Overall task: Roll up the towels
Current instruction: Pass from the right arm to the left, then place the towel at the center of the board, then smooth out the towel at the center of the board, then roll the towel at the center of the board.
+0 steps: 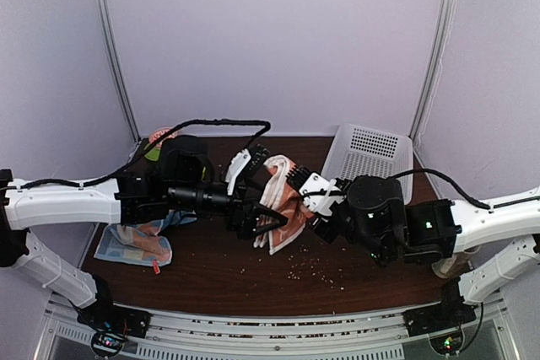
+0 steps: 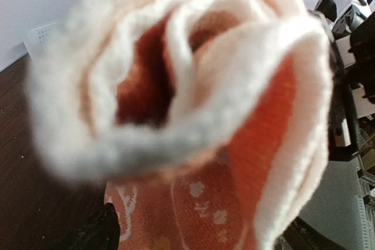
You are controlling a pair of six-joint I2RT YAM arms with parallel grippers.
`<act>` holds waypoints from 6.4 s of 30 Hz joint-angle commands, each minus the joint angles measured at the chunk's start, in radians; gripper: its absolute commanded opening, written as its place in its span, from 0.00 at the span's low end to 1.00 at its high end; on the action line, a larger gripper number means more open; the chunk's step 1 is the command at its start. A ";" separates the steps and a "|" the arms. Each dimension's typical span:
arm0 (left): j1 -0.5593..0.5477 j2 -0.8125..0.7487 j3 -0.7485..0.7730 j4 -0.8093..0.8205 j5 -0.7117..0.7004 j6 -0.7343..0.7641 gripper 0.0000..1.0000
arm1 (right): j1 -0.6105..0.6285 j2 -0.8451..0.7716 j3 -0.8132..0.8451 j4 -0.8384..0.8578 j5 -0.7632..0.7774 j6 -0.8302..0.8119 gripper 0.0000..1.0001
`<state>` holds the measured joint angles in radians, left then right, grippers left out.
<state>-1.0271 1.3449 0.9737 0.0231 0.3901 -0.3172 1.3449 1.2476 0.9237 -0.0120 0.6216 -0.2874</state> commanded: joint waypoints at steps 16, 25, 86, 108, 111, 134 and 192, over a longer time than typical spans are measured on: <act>-0.003 0.067 0.377 -0.461 -0.848 0.432 0.00 | -0.201 -0.240 -0.001 -0.140 -0.105 0.335 0.77; -0.089 0.303 0.381 -0.354 -1.183 0.582 0.00 | -0.349 -0.383 -0.074 -0.220 -0.097 0.496 0.78; -0.507 0.453 -0.007 -0.549 -1.181 -0.126 0.00 | -0.311 0.400 -0.092 -0.143 -0.847 1.383 0.10; -0.475 0.315 0.092 -0.505 -0.867 0.054 0.86 | -0.401 0.236 -0.104 -0.429 -0.567 1.078 0.45; -0.405 0.246 0.062 -0.475 -0.798 0.012 0.79 | -0.405 0.163 -0.072 -0.499 -0.510 1.061 0.52; 0.061 0.466 -0.002 -0.077 -0.203 -0.245 0.00 | -0.349 0.232 -0.329 -0.185 -0.853 1.113 0.14; 0.102 0.224 0.009 -0.219 -0.169 -0.234 0.43 | -0.441 -0.028 -0.363 -0.133 -0.719 1.325 0.43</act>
<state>-0.9257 1.5345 0.9371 -0.2066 0.2504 -0.5705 0.8825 1.2263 0.6697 -0.2687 -0.0231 0.9100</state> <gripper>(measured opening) 0.447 0.433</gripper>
